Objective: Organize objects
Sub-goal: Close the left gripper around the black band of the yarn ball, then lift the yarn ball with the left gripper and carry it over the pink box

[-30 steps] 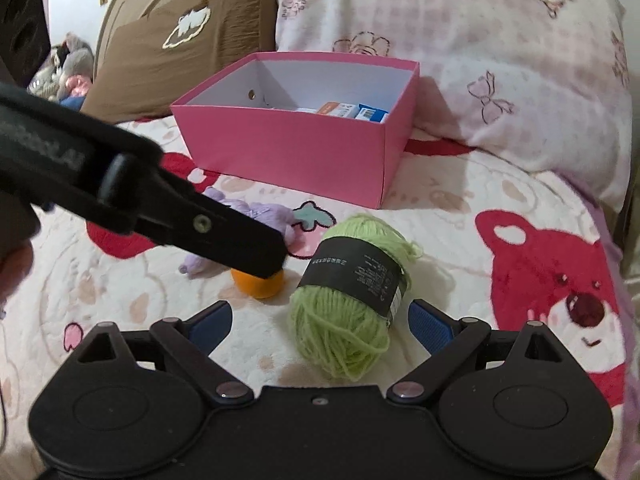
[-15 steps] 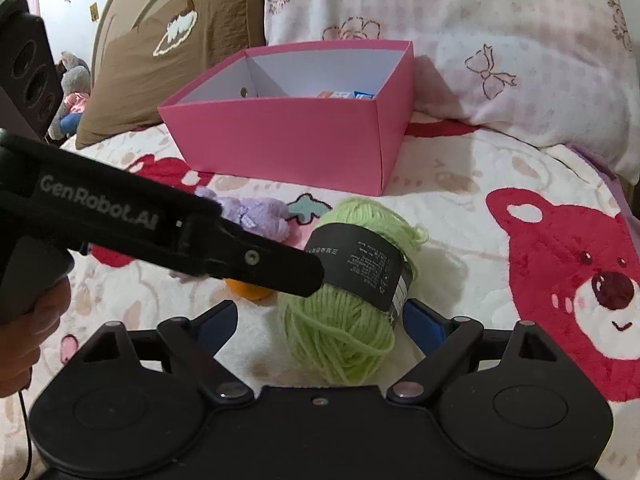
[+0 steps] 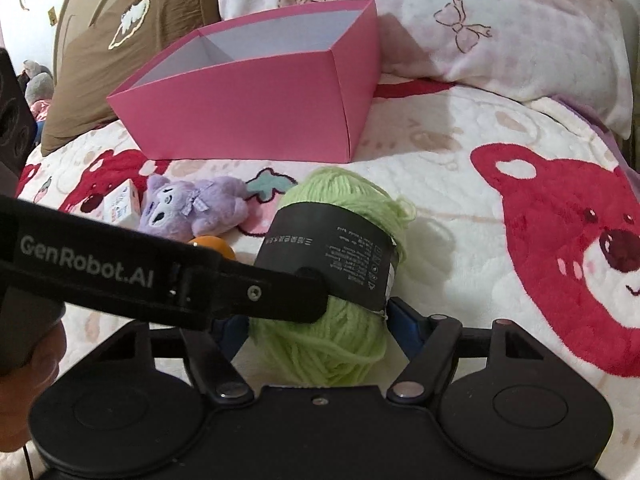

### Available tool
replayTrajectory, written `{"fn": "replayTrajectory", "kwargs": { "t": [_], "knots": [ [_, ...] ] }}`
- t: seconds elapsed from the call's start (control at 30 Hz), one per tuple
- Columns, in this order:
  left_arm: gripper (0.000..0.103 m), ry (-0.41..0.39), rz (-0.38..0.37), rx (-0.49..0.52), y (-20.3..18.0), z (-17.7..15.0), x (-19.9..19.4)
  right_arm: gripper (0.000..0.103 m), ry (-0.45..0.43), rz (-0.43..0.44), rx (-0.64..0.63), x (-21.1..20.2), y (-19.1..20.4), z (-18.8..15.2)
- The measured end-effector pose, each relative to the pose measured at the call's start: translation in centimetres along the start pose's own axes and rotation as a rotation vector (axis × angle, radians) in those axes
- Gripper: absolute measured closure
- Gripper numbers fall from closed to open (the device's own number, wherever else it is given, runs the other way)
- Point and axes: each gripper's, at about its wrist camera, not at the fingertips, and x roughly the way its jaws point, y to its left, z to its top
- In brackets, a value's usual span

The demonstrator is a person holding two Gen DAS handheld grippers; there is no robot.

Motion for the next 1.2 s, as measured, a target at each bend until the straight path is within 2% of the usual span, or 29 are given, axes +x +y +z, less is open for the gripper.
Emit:
{"fn": "replayTrajectory", "kwargs": {
  "t": [0.1, 0.17, 0.37, 0.77, 1.0, 1.2],
  "knots": [
    [0.051, -0.013, -0.004, -0.001, -0.1, -0.1, -0.1, 0.029, 0.002, -0.002, 0.001, 0.3, 0.0, -0.1],
    [0.054, -0.026, -0.018, -0.003, -0.2, -0.2, -0.4, 0.033, -0.009, -0.004, -0.003, 0.1, 0.1, -0.1],
    [0.054, -0.046, -0.038, 0.017, -0.9, -0.7, -2.1, 0.039, -0.044, 0.005, 0.007, -1.3, 0.4, 0.0],
    [0.054, 0.007, 0.026, -0.004, -1.5, -1.3, -5.0, 0.040, -0.031, 0.044, 0.010, -3.1, 2.4, -0.4],
    [0.054, 0.003, 0.060, -0.019, -1.4, -1.8, -7.4, 0.039, -0.033, 0.080, -0.003, -4.1, 4.2, -0.5],
    [0.054, 0.018, 0.061, -0.047, -1.4, -1.7, -10.0, 0.039, -0.034, 0.106, -0.020, -5.3, 5.8, -0.4]
  ]
}}
